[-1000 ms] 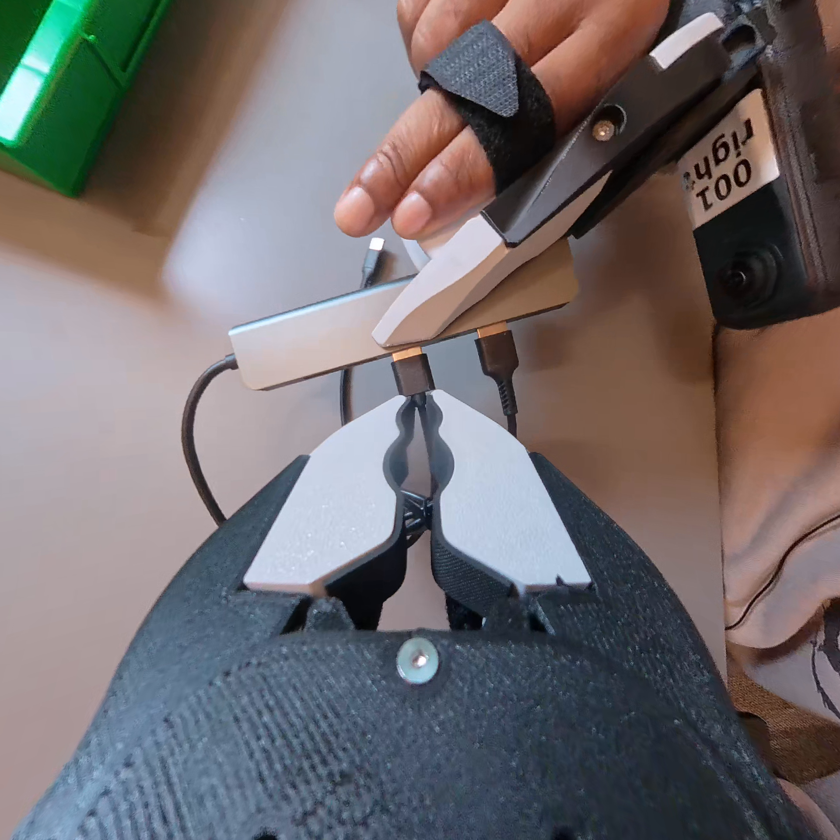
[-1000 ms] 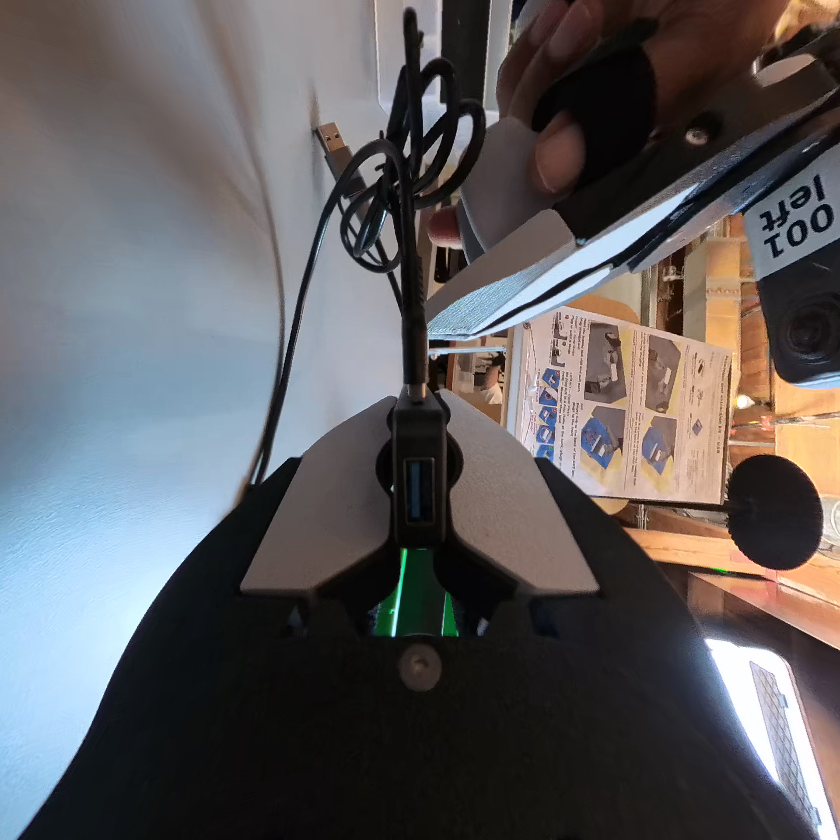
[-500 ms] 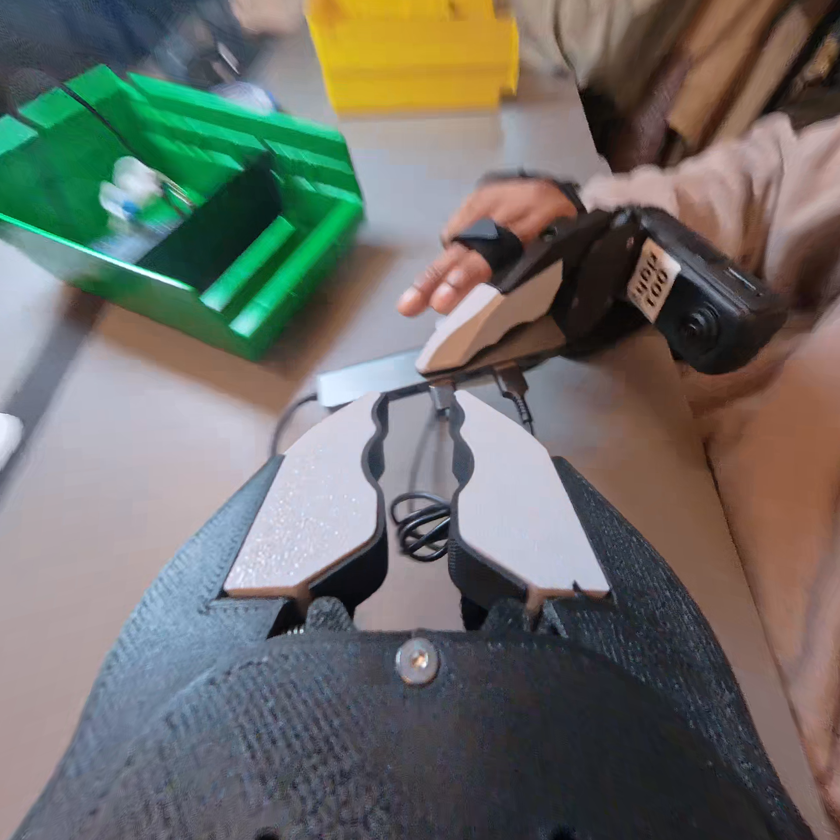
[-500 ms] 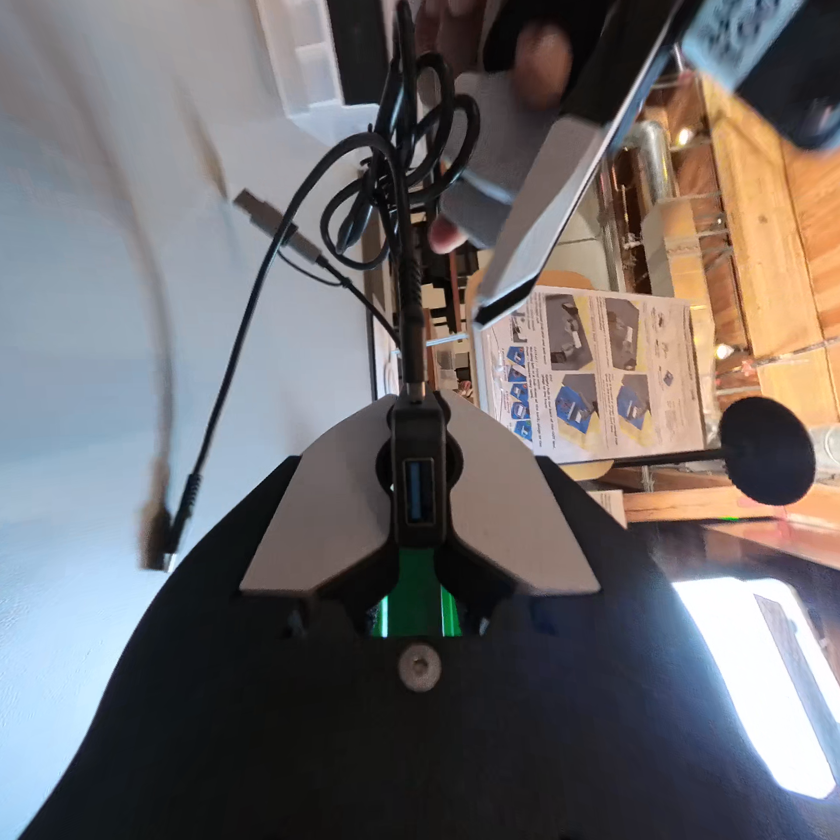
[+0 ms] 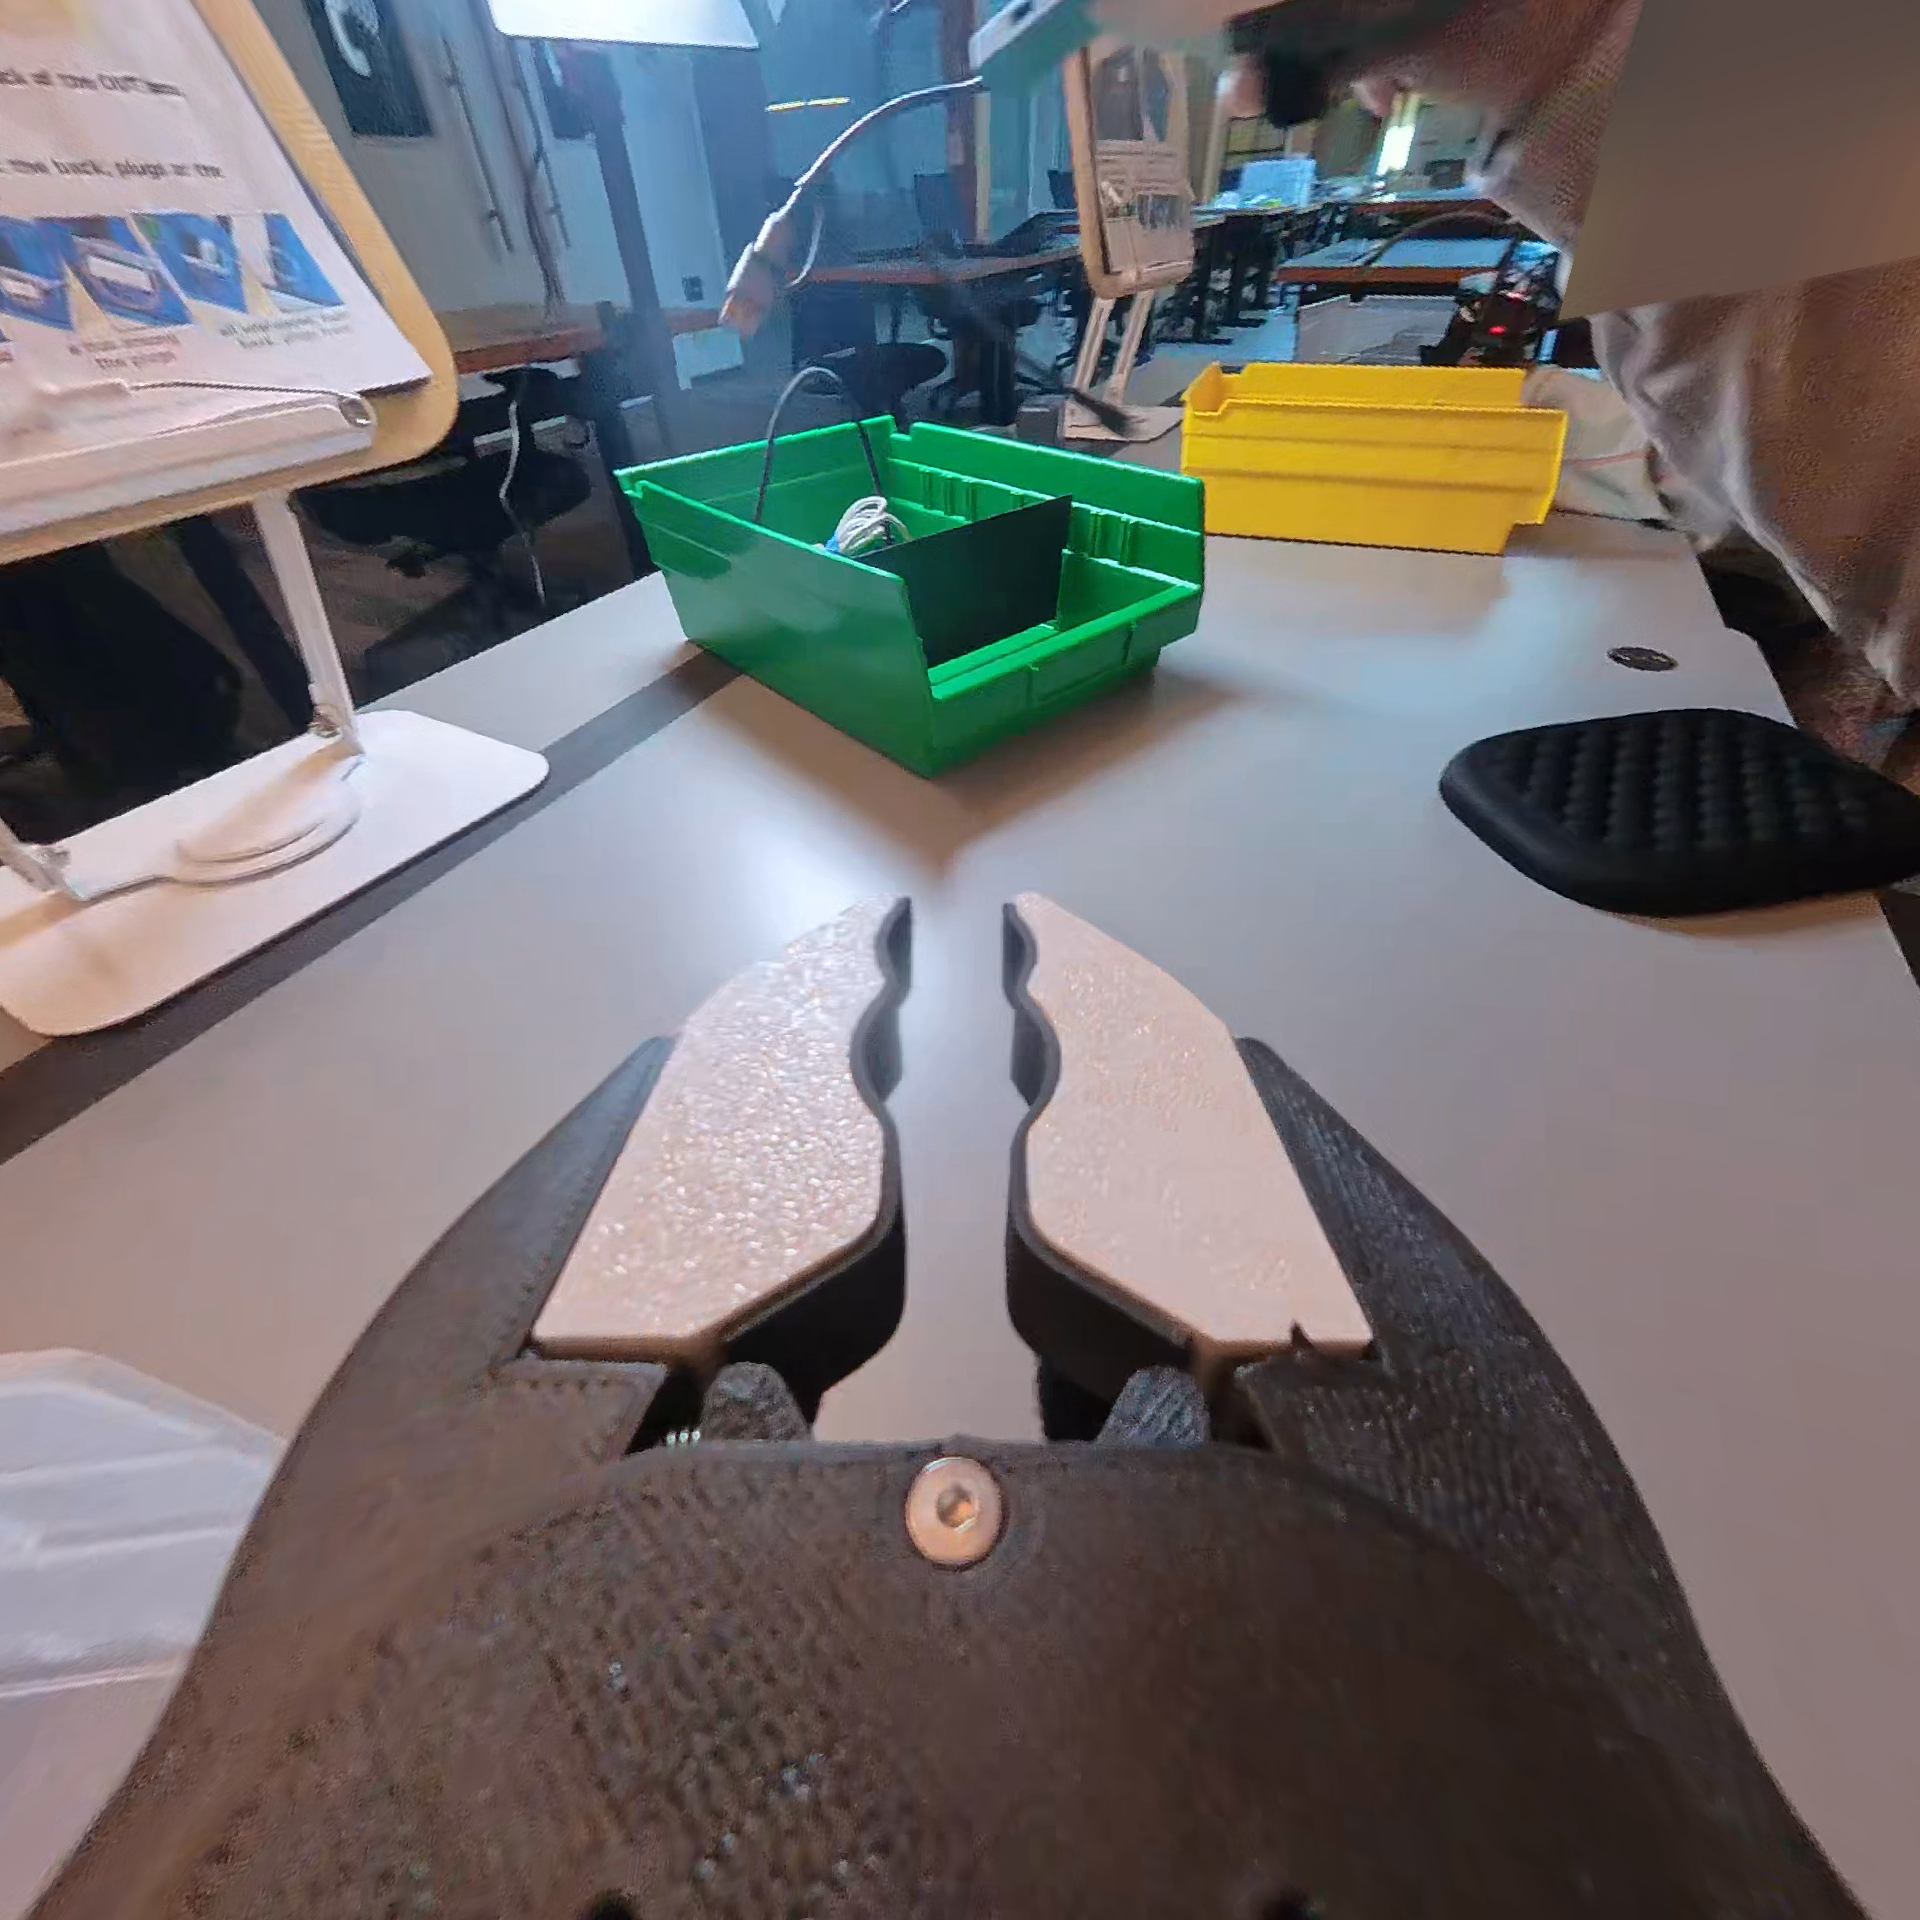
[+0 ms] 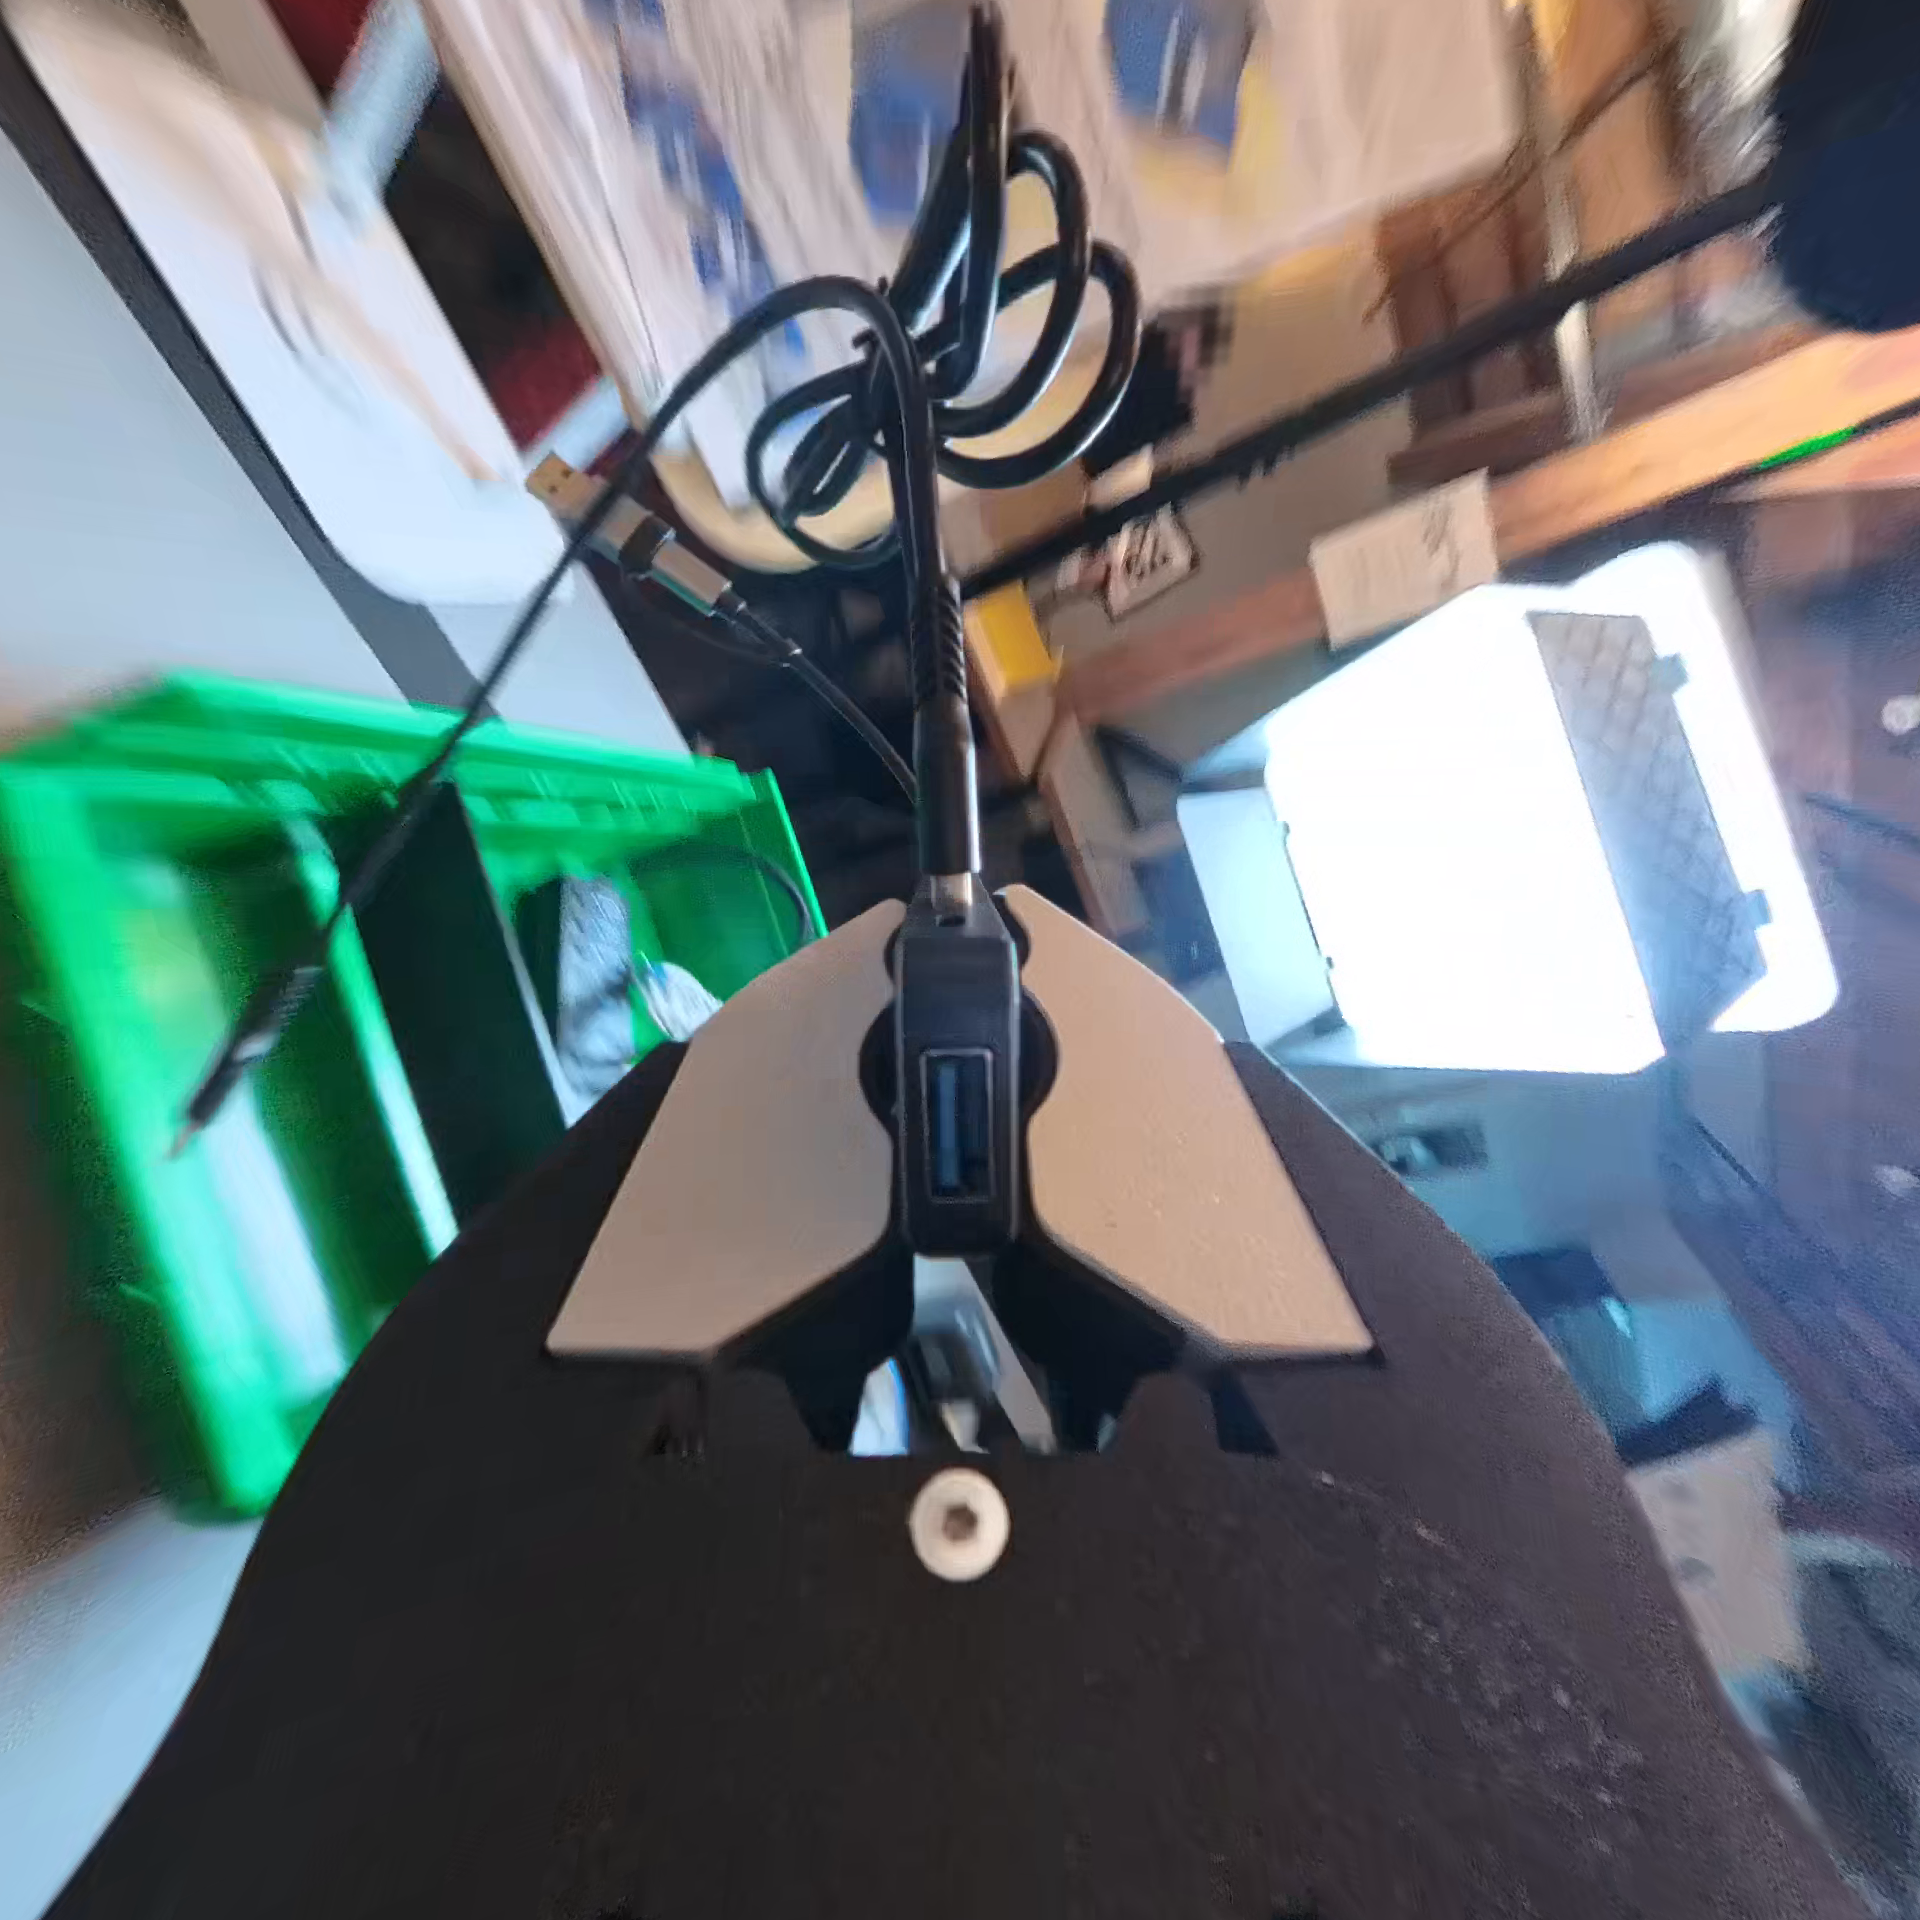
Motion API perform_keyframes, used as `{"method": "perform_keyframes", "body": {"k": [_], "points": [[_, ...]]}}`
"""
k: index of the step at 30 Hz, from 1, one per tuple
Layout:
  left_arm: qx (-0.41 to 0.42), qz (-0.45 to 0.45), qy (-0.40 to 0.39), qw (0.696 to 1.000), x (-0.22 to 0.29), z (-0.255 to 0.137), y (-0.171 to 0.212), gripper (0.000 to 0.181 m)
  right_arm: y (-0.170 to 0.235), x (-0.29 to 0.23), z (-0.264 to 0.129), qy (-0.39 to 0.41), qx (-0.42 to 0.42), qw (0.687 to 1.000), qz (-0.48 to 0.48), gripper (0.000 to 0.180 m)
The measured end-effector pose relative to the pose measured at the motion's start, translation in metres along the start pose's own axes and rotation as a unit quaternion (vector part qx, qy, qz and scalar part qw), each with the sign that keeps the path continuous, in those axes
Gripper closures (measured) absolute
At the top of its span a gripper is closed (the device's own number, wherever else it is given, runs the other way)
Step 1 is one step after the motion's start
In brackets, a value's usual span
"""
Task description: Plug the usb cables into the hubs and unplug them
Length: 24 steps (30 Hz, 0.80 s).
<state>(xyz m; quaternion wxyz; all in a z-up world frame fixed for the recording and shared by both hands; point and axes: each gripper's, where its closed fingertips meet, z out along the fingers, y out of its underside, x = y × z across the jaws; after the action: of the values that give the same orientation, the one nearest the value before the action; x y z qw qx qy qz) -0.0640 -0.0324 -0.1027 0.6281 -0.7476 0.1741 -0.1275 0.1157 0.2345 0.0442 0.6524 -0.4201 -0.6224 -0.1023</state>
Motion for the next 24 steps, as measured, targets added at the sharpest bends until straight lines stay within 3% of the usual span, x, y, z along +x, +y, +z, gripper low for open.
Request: {"method": "perform_keyframes", "body": {"k": [2, 5, 13, 18, 22, 24], "points": [[0.005, 0.013, 0.023, 1.000, 0.009, -0.001, 0.002, 0.180, 0.030, 0.016, 0.032, -0.004, -0.074, 0.996, -0.044, 0.167], [0.005, 0.037, 0.034, 0.999, 0.015, -0.003, -0.001, 0.180, 0.075, 0.017, 0.079, -0.031, -0.184, 0.980, -0.068, 0.167], [-0.038, 0.063, 0.013, 0.997, 0.010, -0.001, 0.026, 0.180, 0.132, -0.080, 0.170, -0.180, -0.273, 0.943, -0.070, 0.168], [-0.048, 0.062, 0.027, 0.997, 0.015, 0.003, 0.033, 0.180, 0.149, -0.115, 0.175, -0.268, -0.288, 0.917, -0.065, 0.161], [-0.055, 0.045, 0.035, 0.997, 0.016, 0.006, 0.040, 0.176, 0.137, -0.122, 0.154, -0.340, -0.281, 0.897, -0.006, 0.125], [-0.056, 0.034, 0.029, 0.997, 0.013, 0.007, 0.041, 0.170, 0.127, -0.120, 0.142, -0.363, -0.262, 0.894, 0.017, 0.118]]}}
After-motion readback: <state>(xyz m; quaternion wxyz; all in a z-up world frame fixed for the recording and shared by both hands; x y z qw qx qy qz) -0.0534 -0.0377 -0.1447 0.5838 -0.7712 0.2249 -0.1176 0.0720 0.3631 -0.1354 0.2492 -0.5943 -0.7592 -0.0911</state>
